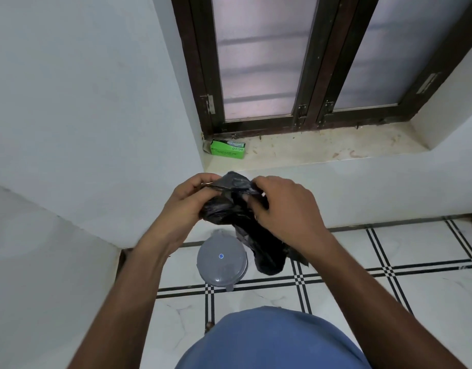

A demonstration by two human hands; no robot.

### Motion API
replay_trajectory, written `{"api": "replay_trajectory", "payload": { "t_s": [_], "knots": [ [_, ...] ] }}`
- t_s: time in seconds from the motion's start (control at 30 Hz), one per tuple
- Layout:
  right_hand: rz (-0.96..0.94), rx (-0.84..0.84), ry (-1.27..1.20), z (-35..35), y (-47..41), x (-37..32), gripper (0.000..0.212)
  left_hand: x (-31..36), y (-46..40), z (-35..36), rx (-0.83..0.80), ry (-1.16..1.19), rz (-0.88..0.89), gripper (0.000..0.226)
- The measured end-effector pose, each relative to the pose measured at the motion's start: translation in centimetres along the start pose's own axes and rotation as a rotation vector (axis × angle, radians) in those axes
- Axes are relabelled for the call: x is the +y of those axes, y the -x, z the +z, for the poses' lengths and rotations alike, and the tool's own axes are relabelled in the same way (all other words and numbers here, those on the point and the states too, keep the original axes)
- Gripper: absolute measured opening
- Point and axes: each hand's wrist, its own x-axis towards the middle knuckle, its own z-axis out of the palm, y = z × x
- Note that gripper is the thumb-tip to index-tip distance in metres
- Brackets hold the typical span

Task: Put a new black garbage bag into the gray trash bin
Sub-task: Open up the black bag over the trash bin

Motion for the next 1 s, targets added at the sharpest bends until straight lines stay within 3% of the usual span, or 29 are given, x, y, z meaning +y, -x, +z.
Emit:
{"api": "replay_trajectory", "payload": {
  "t_s": [0.03,0.13,0.23,0.3,0.37,0.4,0.47,0.5,0.53,0.6,0.67,0.73,0.77,0.8,0.87,0.9,0.97,1.0],
  "knots": [
    [0.004,-0.007,-0.12,0.0,-0.2,0.6,0.02,0.1,0.1,-0.2,0.009,-0.069,0.015,0.027],
    [0.071,-0.149,-0.623,-1.6,-1.2,3.4,0.02,-1.1,0.2,-1.7,0.037,-0.493,0.051,0.055],
    [0.085,-0.476,-0.899,-4.9,-1.4,5.1,0.009,-2.9,-0.3,-3.0,0.148,-0.981,0.048,0.045],
    [0.118,-0.533,-0.998,-5.7,-1.2,6.0,0.01,-2.5,-0.3,-3.4,0.265,-1.057,-0.026,0.026],
    [0.218,-0.472,-1.002,-5.6,-1.4,6.7,0.014,-1.7,-0.3,-4.0,0.26,-0.826,-0.139,0.02],
    [0.186,-0.48,-0.835,-5.4,-1.4,7.0,0.012,-1.3,-0.2,-4.1,0.201,-0.642,-0.213,0.018],
    [0.101,-0.658,-0.375,-5.7,-1.5,7.2,0.018,-0.4,0.2,-4.6,0.023,-0.291,-0.306,0.017],
    [0.089,-0.76,-0.284,-6.0,-1.3,7.3,0.025,-0.4,0.4,-5.0,-0.073,-0.148,-0.314,0.023],
    [0.101,-0.835,-0.389,-6.2,-0.9,7.3,0.027,-0.5,0.5,-5.4,-0.16,-0.029,-0.31,0.031],
    [0.103,-0.875,-0.884,-6.2,-0.4,7.0,0.023,-0.9,0.7,-5.9,-0.228,0.132,-0.292,0.044],
    [0.136,-0.765,-1.249,-5.0,-0.4,7.4,0.03,-1.3,0.8,-6.0,-0.194,0.295,-0.278,0.045],
    [0.32,-0.512,-1.354,-3.1,-1.0,7.9,0.043,-1.6,0.8,-6.0,-0.121,0.411,-0.268,0.048],
    [0.383,-0.348,-1.229,-2.1,-1.4,8.4,0.043,-1.7,0.7,-6.2,-0.1,0.435,-0.267,0.048],
    [0.375,-0.216,-0.95,-1.2,-1.7,8.7,0.04,-1.6,0.7,-6.3,-0.095,0.417,-0.264,0.046],
    [0.306,-0.1,-0.195,0.2,-1.5,9.3,0.045,-1.5,0.7,-6.3,-0.135,0.253,-0.257,0.041],
    [0.302,-0.067,-0.03,0.6,-1.3,9.4,0.046,-1.7,0.6,-6.3,-0.154,0.131,-0.257,0.042],
    [0.326,-0.083,-0.117,1.0,-1.2,9.3,0.049,-2.3,0.2,-6.4,-0.121,-0.171,-0.257,0.041],
    [0.336,-0.105,-0.225,1.1,-1.3,9.3,0.048,-2.7,-0.2,-6.4,-0.05,-0.358,-0.244,0.029]
  ]
}}
